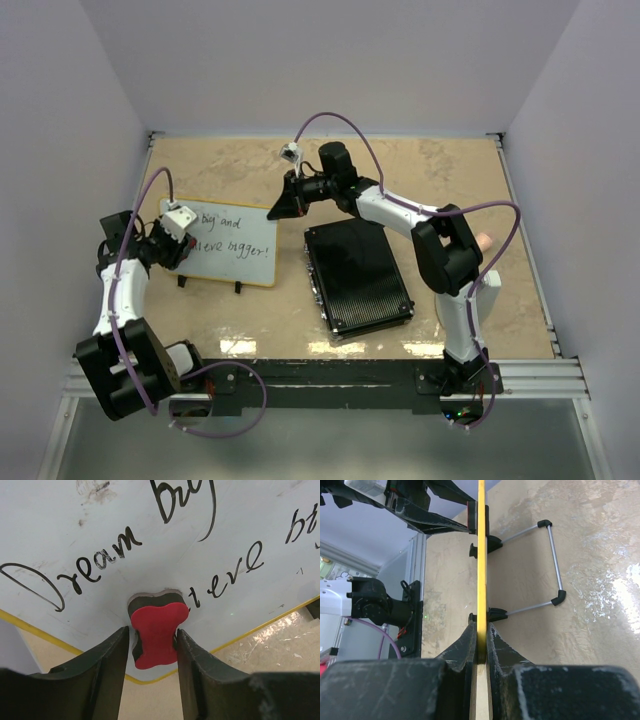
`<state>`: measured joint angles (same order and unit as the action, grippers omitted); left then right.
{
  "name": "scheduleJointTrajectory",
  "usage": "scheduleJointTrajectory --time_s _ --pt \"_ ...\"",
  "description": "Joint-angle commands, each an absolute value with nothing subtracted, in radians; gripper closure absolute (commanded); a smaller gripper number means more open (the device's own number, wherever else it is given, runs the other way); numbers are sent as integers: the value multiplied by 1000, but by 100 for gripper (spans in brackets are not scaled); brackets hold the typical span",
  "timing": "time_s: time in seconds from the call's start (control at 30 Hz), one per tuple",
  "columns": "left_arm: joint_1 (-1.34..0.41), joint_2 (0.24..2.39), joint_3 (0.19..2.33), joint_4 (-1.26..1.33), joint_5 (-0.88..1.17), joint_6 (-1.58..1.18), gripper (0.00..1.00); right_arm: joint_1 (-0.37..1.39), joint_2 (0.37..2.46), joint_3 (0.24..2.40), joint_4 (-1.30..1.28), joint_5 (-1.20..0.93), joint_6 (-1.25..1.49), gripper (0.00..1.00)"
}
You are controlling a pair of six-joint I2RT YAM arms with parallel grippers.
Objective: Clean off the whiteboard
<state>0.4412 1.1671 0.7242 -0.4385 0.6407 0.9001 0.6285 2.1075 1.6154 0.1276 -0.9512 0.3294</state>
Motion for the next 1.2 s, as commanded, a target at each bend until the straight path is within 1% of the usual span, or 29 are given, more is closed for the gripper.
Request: scheduleJointTrajectory --time_s 0.0,0.03,0.13,0.17,0.2,0.27,0.3,0.4,0.43,0.57,0.9,1.0,1.17 --pt "422 1164 695 -376 629 900 53 641 2121 1644 133 -968 319 100" --pt "416 1163 692 -361 624 896 54 640 2123 1643 133 -968 319 100" --pt "411 1157 684 -344 618 887 62 641 2120 1641 133 -968 319 100" --pt "411 1155 686 -341 618 878 69 641 2121 1641 133 -968 319 100" --pt "413 1155 690 -338 618 874 73 640 2121 1640 133 -968 321 100" --pt "414 1151 703 -348 621 867 81 641 2120 1641 133 -966 321 100" --pt "413 1149 716 -351 621 862 82 641 2121 1641 135 -966 321 100" --pt "414 1143 741 -374 623 858 93 640 2120 1638 138 -962 321 100" --pt "414 1140 747 -373 620 847 100 641 2117 1637 138 -959 321 100" --pt "423 1153 811 -342 583 769 100 641 2114 1631 140 -953 321 100" --pt "431 1310 1003 -325 546 609 100 643 2109 1631 130 -942 310 100" --pt "401 1307 994 -342 537 626 100 643 2108 1629 127 -937 302 100" --pt "350 1266 919 -356 526 660 100 644 2103 1626 127 -936 295 100"
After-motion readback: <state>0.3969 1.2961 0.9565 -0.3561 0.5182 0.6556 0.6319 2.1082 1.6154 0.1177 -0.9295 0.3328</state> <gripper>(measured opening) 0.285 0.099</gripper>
